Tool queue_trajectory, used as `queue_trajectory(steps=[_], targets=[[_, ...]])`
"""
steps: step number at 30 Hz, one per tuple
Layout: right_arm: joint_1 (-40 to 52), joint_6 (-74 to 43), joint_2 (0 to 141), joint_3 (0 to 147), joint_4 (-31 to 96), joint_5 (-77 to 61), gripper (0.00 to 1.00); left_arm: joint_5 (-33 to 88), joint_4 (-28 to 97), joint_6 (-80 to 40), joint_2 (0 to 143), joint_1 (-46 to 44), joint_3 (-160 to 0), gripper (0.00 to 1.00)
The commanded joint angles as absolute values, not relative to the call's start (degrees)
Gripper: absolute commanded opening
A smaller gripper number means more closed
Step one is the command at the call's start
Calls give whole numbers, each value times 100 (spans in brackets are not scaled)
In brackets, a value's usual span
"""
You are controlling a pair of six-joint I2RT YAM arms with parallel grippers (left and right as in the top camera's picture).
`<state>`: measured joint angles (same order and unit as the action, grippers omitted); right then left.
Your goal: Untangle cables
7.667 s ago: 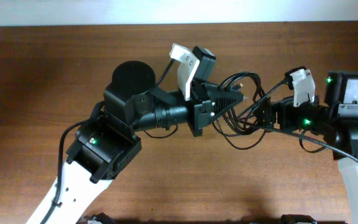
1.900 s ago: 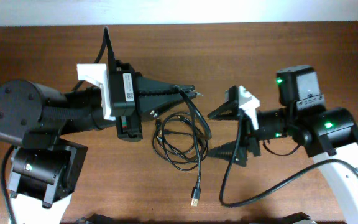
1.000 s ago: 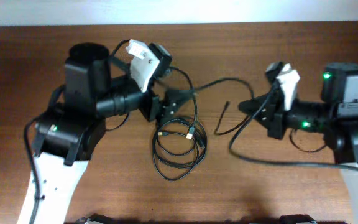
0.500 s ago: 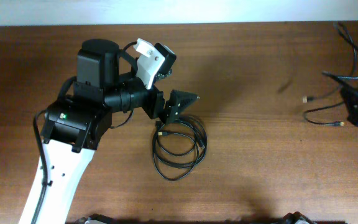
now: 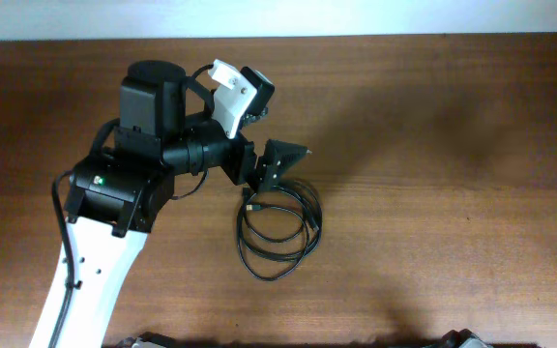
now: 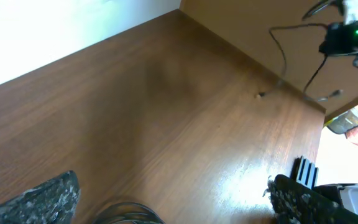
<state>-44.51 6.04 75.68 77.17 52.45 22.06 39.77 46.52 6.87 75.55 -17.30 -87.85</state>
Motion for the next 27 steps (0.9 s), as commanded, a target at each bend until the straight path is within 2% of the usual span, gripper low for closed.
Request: queue_trajectory(steps=[1, 4, 5, 6, 7, 9, 11, 14, 16, 18, 21, 22, 24, 27], targets=[[-4475, 567, 8309, 7808, 4969, 3286, 4, 3957, 4665, 742, 7531, -1747, -8790, 99], [-4475, 569, 9174, 7808, 4685, 3417, 4, 3957, 4665, 742, 7531, -1747, -8790, 99], [-4475, 567, 9424, 7808, 4683, 3417, 11, 3957, 4665, 742, 7531, -1747, -8790, 99], [-4475, 567, 9539, 7808, 4659, 3415, 32, 3957, 4665, 742, 7531, -1747, -8790, 99], [-4475, 567, 9603, 7808, 4663, 3415, 43, 3957, 4665, 742, 7531, -1747, -8790, 99], [-4475, 548, 9614, 7808, 4665, 3389, 73, 3957, 4665, 742, 7531, -1747, -8790, 99], [-4473, 548, 9605, 7808, 4665, 3234, 87, 3957, 4665, 742, 7531, -1747, -8790, 99], [-4464, 552, 9577, 7832, 4661, 2449, 91, 3957, 4665, 742, 7531, -1747, -8790, 99], [-4464, 572, 9406, 7935, 4622, 338, 92, 3957, 4668, 742, 7531, -1747, -8790, 99], [-4464, 569, 9314, 7983, 4595, -1916, 99, 3957, 4665, 742, 7531, -1747, -8790, 99], [-4462, 569, 9317, 7983, 4678, -4563, 99, 3957, 4665, 742, 7531, -1747, -8790, 99], [-4429, 631, 9317, 7983, 4834, -5105, 99, 3957, 4665, 742, 7531, -1747, -8790, 99], [-4276, 1525, 9314, 7983, 5358, -5739, 99, 3959, 4665, 742, 7531, -1747, -8790, 99], [-3583, 2147, 9317, 7983, 6195, -5769, 99, 3957, 4665, 742, 7531, -1747, -8790, 99]])
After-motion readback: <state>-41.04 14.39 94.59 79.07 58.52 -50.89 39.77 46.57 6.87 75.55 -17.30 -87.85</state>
